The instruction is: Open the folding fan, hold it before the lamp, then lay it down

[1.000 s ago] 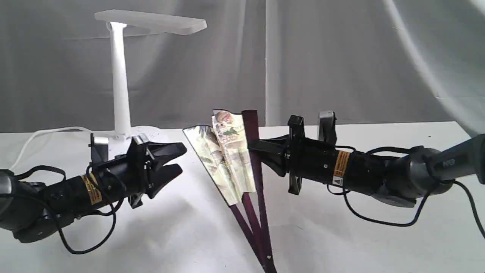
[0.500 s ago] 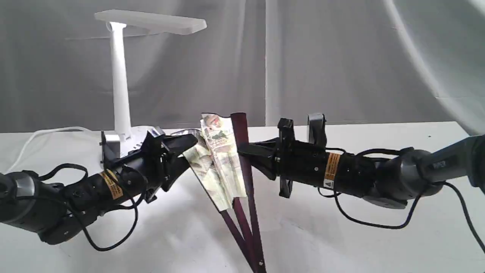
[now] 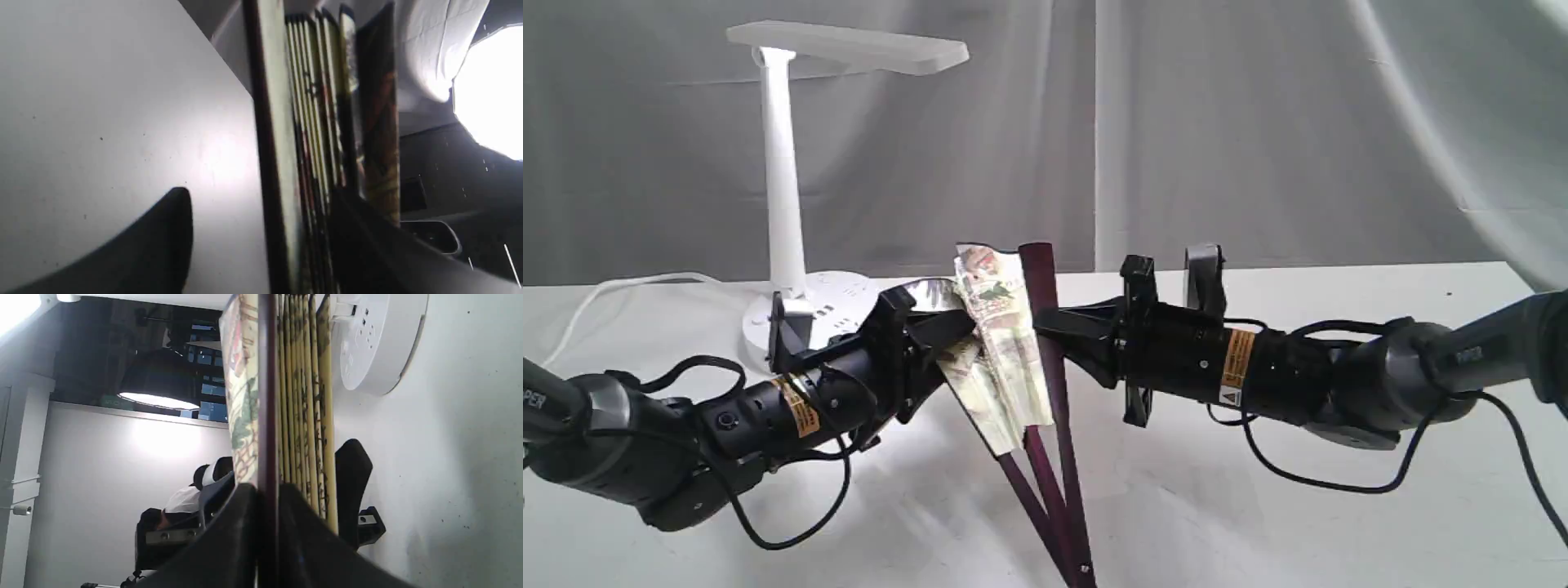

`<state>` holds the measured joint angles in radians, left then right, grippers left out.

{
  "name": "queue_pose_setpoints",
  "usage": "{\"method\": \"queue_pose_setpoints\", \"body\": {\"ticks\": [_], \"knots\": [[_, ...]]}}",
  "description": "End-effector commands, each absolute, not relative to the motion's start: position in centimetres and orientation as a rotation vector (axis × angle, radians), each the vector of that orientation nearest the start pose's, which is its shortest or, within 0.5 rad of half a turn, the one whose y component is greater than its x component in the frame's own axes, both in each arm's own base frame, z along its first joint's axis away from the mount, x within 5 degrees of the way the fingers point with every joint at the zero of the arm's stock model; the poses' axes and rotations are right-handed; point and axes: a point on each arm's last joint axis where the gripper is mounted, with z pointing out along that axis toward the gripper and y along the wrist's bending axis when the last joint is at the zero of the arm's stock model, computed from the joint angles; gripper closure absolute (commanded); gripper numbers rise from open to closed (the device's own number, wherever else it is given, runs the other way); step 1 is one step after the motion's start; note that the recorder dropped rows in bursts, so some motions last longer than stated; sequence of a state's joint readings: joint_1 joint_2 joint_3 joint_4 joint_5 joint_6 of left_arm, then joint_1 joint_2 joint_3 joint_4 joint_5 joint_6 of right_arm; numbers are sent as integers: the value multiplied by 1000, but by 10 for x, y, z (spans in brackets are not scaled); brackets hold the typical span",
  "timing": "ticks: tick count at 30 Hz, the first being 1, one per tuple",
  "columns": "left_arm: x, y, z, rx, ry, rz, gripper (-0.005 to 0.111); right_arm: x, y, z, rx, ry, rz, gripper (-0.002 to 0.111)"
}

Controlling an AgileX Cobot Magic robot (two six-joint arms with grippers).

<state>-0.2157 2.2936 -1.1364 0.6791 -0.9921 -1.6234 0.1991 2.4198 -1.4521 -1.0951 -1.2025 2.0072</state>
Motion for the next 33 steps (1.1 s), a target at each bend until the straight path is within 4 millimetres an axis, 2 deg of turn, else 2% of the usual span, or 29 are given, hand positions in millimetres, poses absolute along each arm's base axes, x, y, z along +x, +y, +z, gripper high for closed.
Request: {"method": "queue_pose_setpoints", "body": {"ticks": [1,6,10,16,18,26,30,33], "knots": [[411,-140,84,-538,1930,-1454,71,441,166,106,212,1948,1918,108],[411,-140,84,-508,1934,-1441,87,441,166,106,212,1948,1918,108],[411,-140,84,-501,1936,-1439,106,441,166,106,214,1949,1919,108],[411,-140,84,-564,1934,-1475,107,439,167,105,181,1977,1913,107],[411,-140,84,-602,1934,-1497,107,437,167,104,156,1997,1908,100],[407,-144,86,-606,1941,-1583,107,437,164,103,158,2027,1912,52],[407,-145,91,-627,1893,-1673,107,442,149,103,144,2043,1882,38],[407,-144,95,-622,1852,-1708,107,446,129,101,117,2047,1824,34]]}}
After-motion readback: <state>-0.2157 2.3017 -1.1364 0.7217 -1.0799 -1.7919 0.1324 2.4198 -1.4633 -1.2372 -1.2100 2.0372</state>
